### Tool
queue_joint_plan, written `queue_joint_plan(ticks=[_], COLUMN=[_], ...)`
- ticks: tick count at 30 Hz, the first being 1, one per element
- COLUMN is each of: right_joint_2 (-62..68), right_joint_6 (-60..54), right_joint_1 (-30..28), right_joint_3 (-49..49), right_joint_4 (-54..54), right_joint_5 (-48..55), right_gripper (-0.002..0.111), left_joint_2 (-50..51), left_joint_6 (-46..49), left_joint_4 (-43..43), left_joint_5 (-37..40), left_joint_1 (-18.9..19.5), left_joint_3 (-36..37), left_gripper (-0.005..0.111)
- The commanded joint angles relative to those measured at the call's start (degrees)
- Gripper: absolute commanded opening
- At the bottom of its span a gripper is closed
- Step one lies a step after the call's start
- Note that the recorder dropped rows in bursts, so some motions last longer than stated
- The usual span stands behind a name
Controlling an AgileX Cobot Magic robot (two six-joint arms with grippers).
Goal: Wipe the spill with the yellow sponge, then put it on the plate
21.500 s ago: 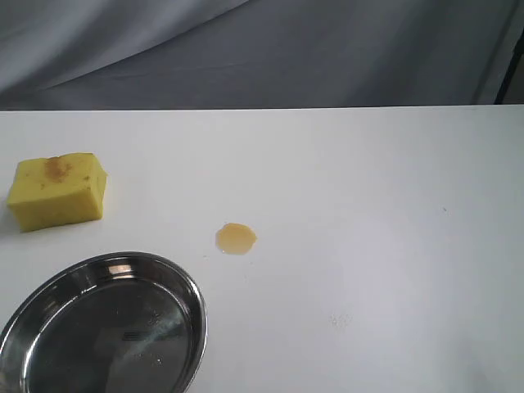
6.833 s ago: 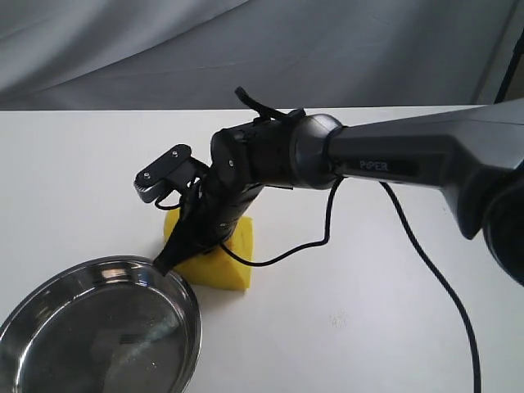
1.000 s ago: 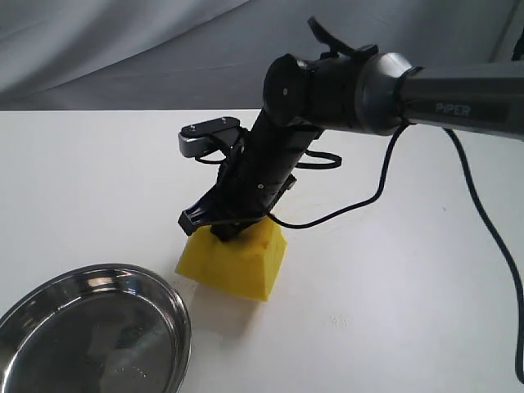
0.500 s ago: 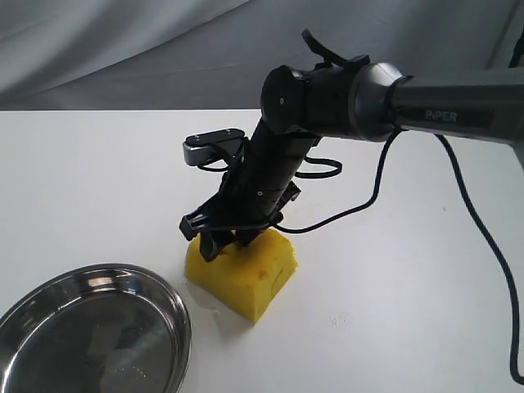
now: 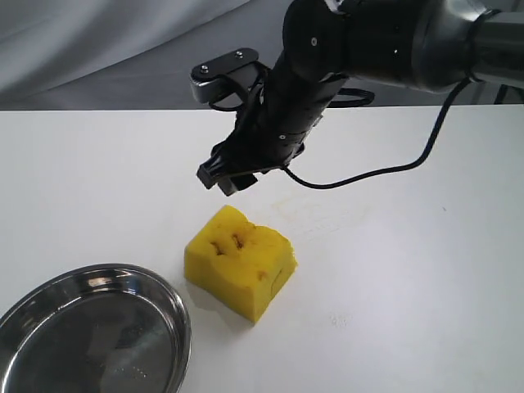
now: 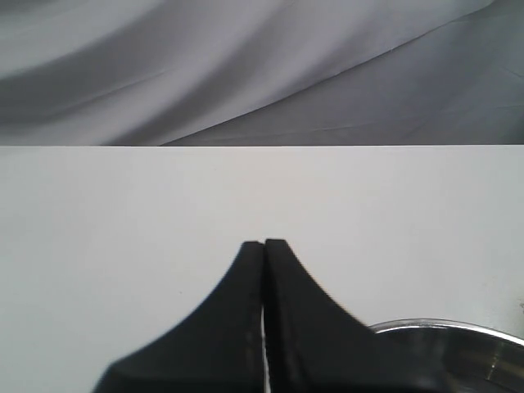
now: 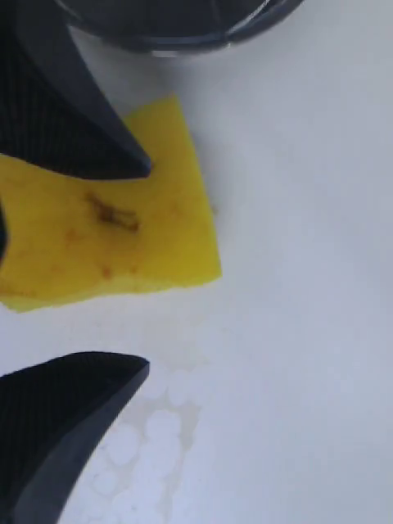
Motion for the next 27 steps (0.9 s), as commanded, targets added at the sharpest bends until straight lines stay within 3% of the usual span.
queue_joint_plan(ticks=[1,16,19,26,27], right_joint_2=[2.2,11.4,11.4,10.5,10.0], right_joint_6=[5.5,2.0,2.0,2.0,2.0], right_joint_1=[-1.9,-2.4,-2.4,-2.4,-2.4], right_joint_3=[-0.1,-0.1,-0.1,-0.1,-0.1], right_joint_4=[-5.5,-3.3,-3.3,-3.3,-3.4], right_joint_5=[2.7,5.9,5.9,5.9,5.9], right_gripper=[0.057,0.045,0.035,0.0,0.0], left_joint_2=[-0.2,-0.2,-0.2,-0.2,-0.2], left_joint_6=[-0.2,-0.2,-0.2,-0.2,-0.2], left_joint_4=[0.0,0.0,0.0,0.0,0.0], left_joint_5=[-0.1,-0.1,-0.1,-0.1,-0.1], left_joint_1=[0.1,0.1,0.1,0.1,0.1], left_joint_3=[0.3,0.3,0.3,0.3,0.3], left_gripper=[0.0,0.0,0.0,0.0,0.0])
